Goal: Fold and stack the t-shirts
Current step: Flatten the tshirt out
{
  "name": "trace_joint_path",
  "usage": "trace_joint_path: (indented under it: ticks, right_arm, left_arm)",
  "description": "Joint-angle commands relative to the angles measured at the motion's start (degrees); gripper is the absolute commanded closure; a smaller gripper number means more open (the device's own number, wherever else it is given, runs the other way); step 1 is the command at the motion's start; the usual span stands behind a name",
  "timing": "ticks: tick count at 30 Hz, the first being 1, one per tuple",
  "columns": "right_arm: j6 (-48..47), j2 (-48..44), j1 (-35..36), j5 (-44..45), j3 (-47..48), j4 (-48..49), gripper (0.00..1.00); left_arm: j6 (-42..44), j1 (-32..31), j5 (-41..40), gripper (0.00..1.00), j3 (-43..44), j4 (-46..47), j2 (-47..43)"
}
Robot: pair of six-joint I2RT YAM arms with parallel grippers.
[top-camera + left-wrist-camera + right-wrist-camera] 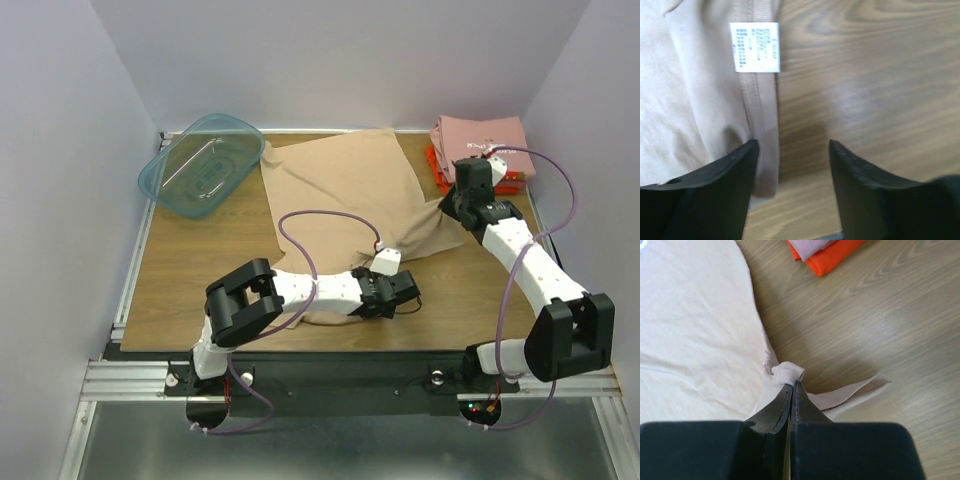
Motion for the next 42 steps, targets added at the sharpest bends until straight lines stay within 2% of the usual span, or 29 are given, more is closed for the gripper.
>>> trace_joint_path:
  ticks: [1,6,7,8,10,14,25,34,35,36,37,38,40,42]
  right_arm:
    - [-2.02,-1.97,-0.46,2.4,2.07,-2.85,1.0]
    - [-2.55,-1.54,-0.55,2.58,3.21,-3.74,1.0]
    - [-2.55,-1.45,-0.55,2.49,3.39,-3.91,1.0]
    - [-2.63,-1.27,-0.55,2.49,3.47,-3.91,1.0]
    - [-2.9,-0.49,-0.64,2.84,4.18,-4.26,1.0]
    - [-4.13,1.01,-0.81,3.72,6.98,-6.19,1.0]
    - [-10.8,6.71,-4.41,15.58,18.24,-17.61,1.0]
    - [-15.99,20.33,-7.23,13.31,25.08,-22.19,0.99]
    - [-16.78,23.57,-7.23,12.52,26.31,-22.02,0.99]
    - [-16.79,25.51,-7.14,12.16,27.37,-22.02,0.99]
    - [-17.05,28.14,-7.14,11.73,29.64,-21.06,0.98]
    - [-17.05,28.17,-7.14,11.72,30.36,-19.92,0.98]
    - [-19.15,31.5,-7.23,8.57,33.08,-16.94,0.95]
    - [-19.33,33.87,-7.14,5.24,35.19,-16.39,0.89]
  left_arm:
    - [-3.04,0.19,-4.55,0.37,2.72,-6.76,2.79]
    - [-4.63,0.11,-3.94,0.55,2.72,-8.0,5.6]
    - [-4.72,0.11,-3.5,0.62,2.63,-8.0,5.87]
    - [-4.81,0.19,-3.06,0.81,2.46,-7.82,6.04]
    - [-4.81,-0.16,-1.31,1.0,2.19,-6.95,5.87]
    - [-3.32,-2.79,-0.51,1.0,1.93,-5.36,3.41]
    - [3.35,-11.23,4.06,1.0,-2.81,1.48,-5.82]
    - [7.94,-12.99,9.07,1.0,-0.28,6.5,-3.1]
    - [8.02,-12.9,8.98,0.97,0.25,6.59,-2.84]
    - [7.94,-12.9,8.55,0.88,0.69,6.42,-2.83]
    - [7.85,-12.9,7.59,0.67,1.65,5.98,-2.92]
    - [7.85,-12.9,6.97,0.67,1.93,5.8,-2.92]
    - [7.76,-12.73,6.0,0.29,2.63,5.54,-3.79]
    - [7.94,-12.55,5.65,0.09,2.63,5.27,-4.5]
